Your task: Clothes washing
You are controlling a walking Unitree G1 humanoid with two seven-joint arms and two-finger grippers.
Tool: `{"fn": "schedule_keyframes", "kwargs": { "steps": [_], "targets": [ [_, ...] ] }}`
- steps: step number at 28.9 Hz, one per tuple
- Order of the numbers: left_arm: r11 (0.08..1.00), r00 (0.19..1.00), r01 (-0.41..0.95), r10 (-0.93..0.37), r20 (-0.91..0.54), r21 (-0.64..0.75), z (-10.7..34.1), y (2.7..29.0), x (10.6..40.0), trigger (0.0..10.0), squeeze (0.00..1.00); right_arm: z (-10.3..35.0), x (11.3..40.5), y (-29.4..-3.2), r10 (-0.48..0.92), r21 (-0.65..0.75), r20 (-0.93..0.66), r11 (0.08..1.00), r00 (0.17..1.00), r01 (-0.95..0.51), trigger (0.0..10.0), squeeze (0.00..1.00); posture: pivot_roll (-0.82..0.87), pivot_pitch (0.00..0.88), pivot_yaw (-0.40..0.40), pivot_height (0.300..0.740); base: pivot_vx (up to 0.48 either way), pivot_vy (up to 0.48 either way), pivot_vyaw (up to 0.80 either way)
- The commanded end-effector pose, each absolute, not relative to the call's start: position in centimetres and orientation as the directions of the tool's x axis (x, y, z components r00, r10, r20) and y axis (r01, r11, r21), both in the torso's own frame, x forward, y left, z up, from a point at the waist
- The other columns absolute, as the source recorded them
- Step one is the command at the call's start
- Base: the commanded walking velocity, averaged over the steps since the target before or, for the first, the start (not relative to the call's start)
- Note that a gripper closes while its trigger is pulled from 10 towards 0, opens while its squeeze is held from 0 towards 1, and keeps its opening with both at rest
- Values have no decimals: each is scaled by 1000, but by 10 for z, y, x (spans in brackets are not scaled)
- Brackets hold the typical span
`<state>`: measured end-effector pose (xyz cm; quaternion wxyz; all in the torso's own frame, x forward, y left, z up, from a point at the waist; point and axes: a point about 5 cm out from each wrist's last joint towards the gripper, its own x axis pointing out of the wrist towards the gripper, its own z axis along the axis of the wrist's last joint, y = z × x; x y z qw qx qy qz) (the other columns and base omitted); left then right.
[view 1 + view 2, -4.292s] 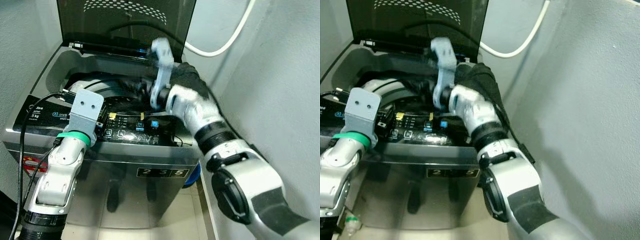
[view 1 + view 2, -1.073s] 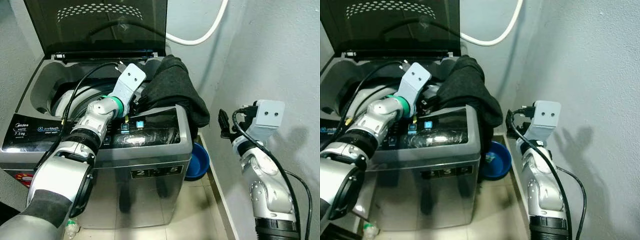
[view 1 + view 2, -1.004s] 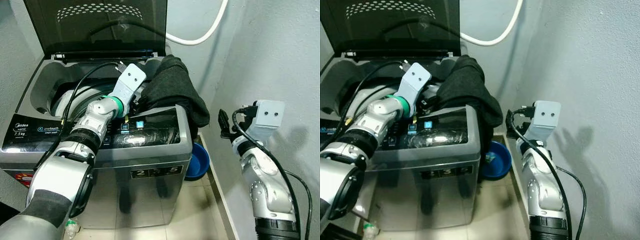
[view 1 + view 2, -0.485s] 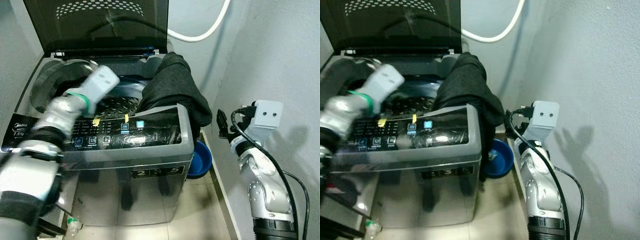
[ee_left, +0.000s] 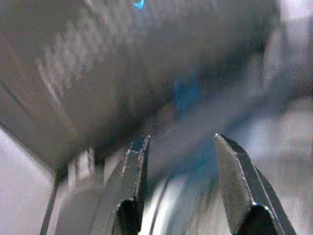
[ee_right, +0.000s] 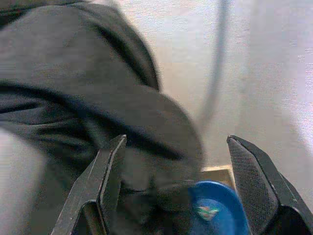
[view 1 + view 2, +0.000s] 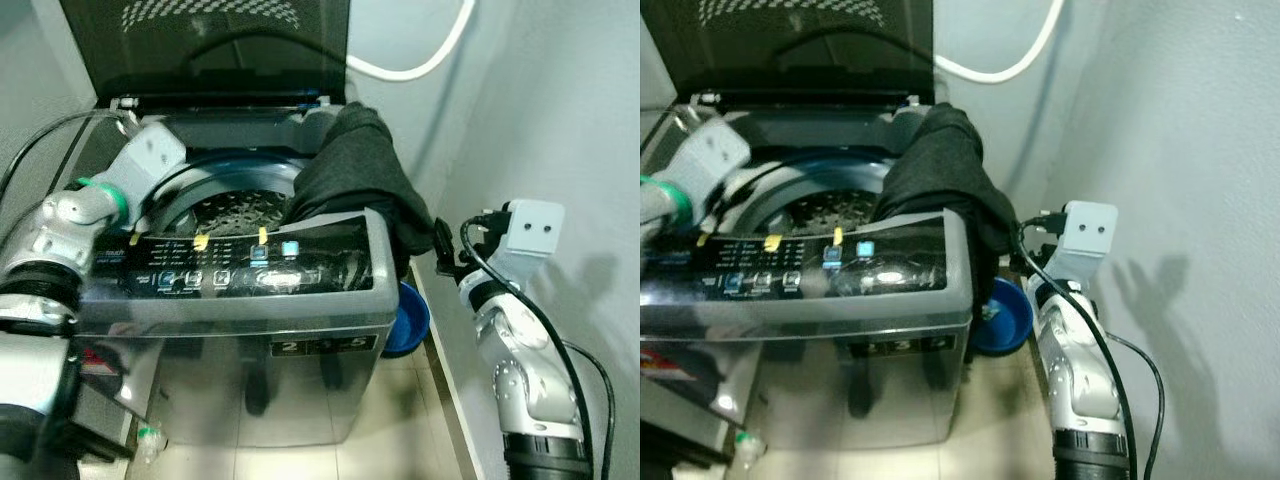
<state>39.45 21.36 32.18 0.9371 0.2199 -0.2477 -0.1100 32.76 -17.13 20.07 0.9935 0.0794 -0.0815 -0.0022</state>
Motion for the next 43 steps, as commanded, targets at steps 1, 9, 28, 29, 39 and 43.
{"fn": "schedule_keyframes", "kwargs": {
  "steps": [1,9,28,29,39,43],
  "targets": [
    [912,766,150,-351,539,382,336,202,386,0,0,198,327,-171,-22,171,159,985,987,-6,10000,0,90,122,73,740,0,0,0],
    [895,520,98,-418,745,434,348,141,357,588,0,196,323,-172,-41,180,159,984,986,12,10000,0,84,119,89,740,0,0,0],
    [913,474,144,-403,783,383,336,122,345,10000,1000,197,326,-165,-26,185,167,983,986,-5,10000,0,84,102,86,740,0,0,0],
    [907,485,143,-412,771,396,334,121,346,4549,1000,197,325,-165,-25,184,168,983,986,-6,10000,0,84,102,86,740,0,0,0],
    [897,508,168,-435,743,410,329,119,348,0,0,196,325,-166,-26,180,169,984,985,-5,10000,0,79,91,86,740,0,0,0],
    [903,609,87,-383,695,421,322,130,358,0,0,198,325,-167,-36,187,180,982,983,2,10000,0,79,92,86,740,0,0,0]
  ]
}}
